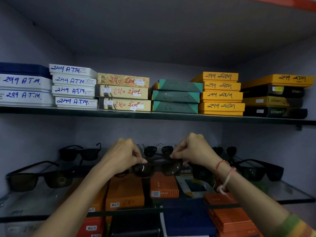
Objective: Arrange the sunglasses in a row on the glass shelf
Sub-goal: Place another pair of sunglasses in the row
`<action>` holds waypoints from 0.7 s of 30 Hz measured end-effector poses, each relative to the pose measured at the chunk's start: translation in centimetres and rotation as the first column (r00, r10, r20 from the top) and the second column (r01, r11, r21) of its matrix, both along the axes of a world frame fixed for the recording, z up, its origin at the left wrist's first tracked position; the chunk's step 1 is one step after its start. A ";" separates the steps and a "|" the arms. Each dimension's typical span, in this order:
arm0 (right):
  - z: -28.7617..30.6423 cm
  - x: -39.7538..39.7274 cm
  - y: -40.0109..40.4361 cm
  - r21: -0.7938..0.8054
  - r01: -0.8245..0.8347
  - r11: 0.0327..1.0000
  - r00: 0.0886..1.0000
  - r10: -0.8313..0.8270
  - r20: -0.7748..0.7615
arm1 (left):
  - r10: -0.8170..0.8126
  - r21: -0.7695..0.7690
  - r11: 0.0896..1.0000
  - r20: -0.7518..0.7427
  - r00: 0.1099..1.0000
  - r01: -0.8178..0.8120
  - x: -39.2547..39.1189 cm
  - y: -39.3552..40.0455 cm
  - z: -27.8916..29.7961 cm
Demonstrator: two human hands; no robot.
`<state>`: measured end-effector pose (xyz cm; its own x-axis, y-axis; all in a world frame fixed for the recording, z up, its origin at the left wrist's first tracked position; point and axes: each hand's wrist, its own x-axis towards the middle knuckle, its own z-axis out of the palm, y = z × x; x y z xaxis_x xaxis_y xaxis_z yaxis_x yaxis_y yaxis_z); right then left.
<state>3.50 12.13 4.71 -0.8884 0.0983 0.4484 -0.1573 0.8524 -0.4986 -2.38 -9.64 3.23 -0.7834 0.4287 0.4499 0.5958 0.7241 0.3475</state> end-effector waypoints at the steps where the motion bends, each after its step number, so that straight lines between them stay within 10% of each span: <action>1: -0.1 -0.2 0.2 0.012 0.038 0.999 0.999 -0.037 -0.036 | 0.003 -0.009 1.000 0.005 1.000 -0.003 0.0 0.2 0.1; 21: -3.4 -3.1 1.5 0.109 0.163 0.981 0.987 -0.163 -0.003 | 0.286 -0.034 0.958 0.220 0.933 -0.286 -2.6 2.7 -0.9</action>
